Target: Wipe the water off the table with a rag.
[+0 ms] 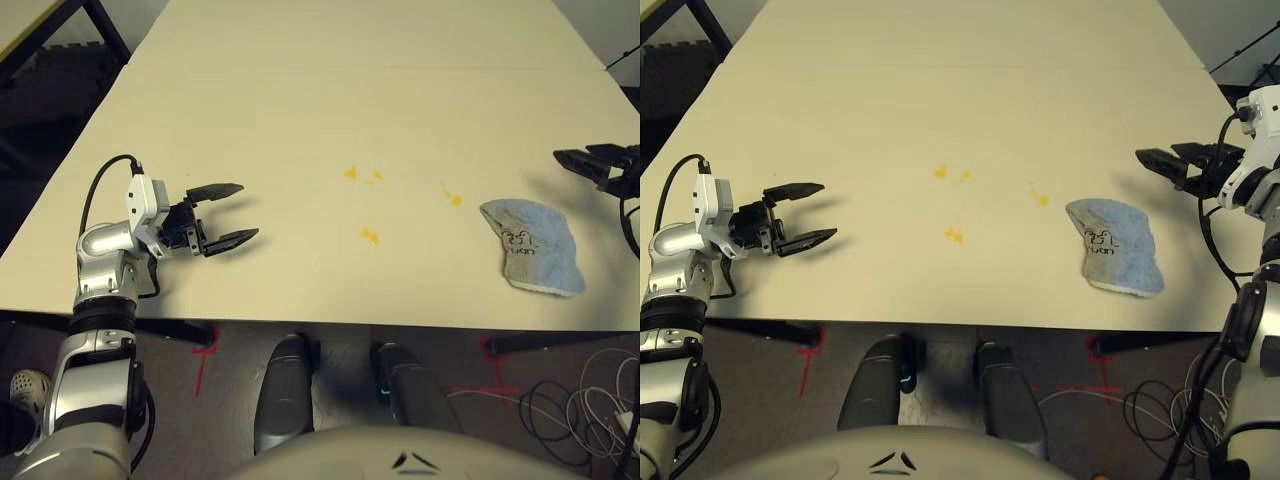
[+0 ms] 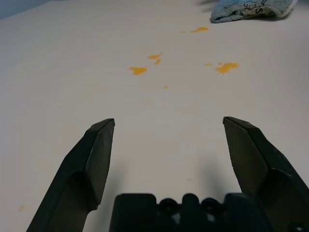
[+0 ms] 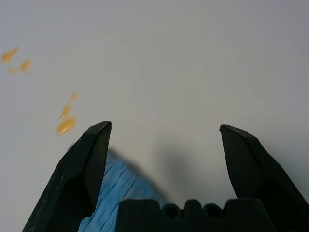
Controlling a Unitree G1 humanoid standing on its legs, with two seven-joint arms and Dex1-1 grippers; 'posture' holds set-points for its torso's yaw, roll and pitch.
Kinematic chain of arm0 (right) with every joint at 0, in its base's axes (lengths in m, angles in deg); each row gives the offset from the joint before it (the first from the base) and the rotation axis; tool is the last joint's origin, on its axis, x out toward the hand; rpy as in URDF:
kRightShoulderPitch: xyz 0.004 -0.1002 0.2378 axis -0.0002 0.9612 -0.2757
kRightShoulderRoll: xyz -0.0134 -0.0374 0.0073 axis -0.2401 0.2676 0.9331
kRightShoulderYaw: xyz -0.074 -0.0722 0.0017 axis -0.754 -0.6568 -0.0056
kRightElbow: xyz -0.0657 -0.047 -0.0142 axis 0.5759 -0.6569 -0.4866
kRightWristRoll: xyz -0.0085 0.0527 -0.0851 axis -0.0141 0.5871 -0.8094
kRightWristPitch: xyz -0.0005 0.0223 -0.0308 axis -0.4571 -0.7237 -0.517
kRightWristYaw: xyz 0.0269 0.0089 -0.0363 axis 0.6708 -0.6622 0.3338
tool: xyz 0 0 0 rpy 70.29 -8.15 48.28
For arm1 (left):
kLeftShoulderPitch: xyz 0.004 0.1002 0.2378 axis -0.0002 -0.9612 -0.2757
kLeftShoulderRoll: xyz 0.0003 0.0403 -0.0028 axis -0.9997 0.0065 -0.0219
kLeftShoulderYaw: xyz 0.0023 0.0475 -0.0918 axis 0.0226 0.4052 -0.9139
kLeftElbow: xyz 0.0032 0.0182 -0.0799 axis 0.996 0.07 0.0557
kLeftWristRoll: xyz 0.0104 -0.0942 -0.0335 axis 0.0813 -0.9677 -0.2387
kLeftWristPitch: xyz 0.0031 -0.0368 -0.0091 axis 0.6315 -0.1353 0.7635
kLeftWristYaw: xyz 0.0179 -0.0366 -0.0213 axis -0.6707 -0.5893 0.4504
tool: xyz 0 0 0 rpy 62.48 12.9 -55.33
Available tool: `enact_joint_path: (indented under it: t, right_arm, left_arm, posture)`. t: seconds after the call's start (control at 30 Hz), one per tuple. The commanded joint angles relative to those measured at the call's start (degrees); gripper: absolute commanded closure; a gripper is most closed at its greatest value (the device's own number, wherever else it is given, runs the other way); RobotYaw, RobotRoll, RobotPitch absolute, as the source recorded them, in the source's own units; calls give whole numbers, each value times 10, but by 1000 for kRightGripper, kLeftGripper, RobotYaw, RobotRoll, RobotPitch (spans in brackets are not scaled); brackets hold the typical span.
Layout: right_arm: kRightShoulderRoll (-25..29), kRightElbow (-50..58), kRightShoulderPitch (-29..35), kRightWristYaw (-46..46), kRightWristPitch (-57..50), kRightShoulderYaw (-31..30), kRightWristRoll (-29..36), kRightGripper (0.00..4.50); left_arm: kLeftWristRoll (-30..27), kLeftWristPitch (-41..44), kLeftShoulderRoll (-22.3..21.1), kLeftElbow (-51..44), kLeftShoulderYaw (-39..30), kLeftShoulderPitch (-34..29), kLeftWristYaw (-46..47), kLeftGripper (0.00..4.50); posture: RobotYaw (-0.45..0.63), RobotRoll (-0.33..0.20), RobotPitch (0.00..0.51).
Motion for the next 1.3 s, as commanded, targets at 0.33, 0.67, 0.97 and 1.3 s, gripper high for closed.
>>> enact_joint_path:
  t: [0.33,0.67,0.97,1.3]
  right_arm:
    - [41,203,146,98,-131,-44,17,18]
    - [-13,224,172,43,-136,-59,10,18]
    - [-42,239,175,23,-145,-78,5,18]
    - [-43,246,175,8,-153,-73,13,2431]
  left_arm:
    - [5,8,10,-13,15,-8,6,0]
    - [3,18,16,-29,21,-13,13,0]
    - [2,23,15,-36,21,-15,19,0]
    - [2,23,20,-39,22,-14,26,0]
  posture:
    - [160,0,189]
    - [162,0,198]
    - [168,0,200]
    - [165,0,200]
